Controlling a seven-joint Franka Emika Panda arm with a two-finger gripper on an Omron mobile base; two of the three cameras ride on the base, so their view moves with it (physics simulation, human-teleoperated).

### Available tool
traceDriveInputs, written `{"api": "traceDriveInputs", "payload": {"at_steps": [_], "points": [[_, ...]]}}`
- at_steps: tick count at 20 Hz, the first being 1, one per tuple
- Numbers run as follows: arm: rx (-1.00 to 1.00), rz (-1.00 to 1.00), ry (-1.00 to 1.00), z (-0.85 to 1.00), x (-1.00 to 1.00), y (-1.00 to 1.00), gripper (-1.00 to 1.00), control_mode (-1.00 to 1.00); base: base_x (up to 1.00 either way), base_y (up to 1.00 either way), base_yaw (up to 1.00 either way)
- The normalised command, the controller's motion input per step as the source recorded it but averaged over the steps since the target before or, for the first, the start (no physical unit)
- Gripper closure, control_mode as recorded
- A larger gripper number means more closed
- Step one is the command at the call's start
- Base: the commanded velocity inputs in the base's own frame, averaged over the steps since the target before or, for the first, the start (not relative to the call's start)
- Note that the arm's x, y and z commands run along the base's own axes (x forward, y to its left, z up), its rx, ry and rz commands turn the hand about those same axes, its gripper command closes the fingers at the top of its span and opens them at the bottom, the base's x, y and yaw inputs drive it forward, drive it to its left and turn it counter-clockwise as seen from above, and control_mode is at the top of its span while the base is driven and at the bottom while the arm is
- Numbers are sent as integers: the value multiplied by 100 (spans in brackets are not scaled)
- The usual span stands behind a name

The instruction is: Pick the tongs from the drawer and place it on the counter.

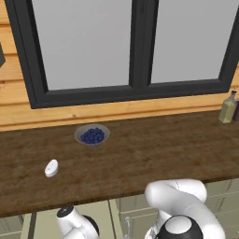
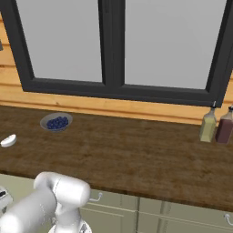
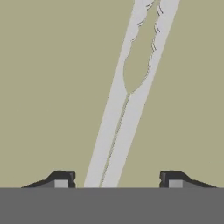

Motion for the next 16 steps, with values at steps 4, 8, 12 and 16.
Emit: {"api": "traceDriveInputs", "payload": {"at_steps": [4,8,12,16], "points": [[-3,1,0,-30,-6,-15,100,-100,0,0,0],[-2,1,0,-23,-56,-40,100,-100,0,0,0],[0,0,-2,-5,-79,-32,100,-100,0,0,0],[11,-2,-32,100,-54,9,100,-100,0,0,0]]}}
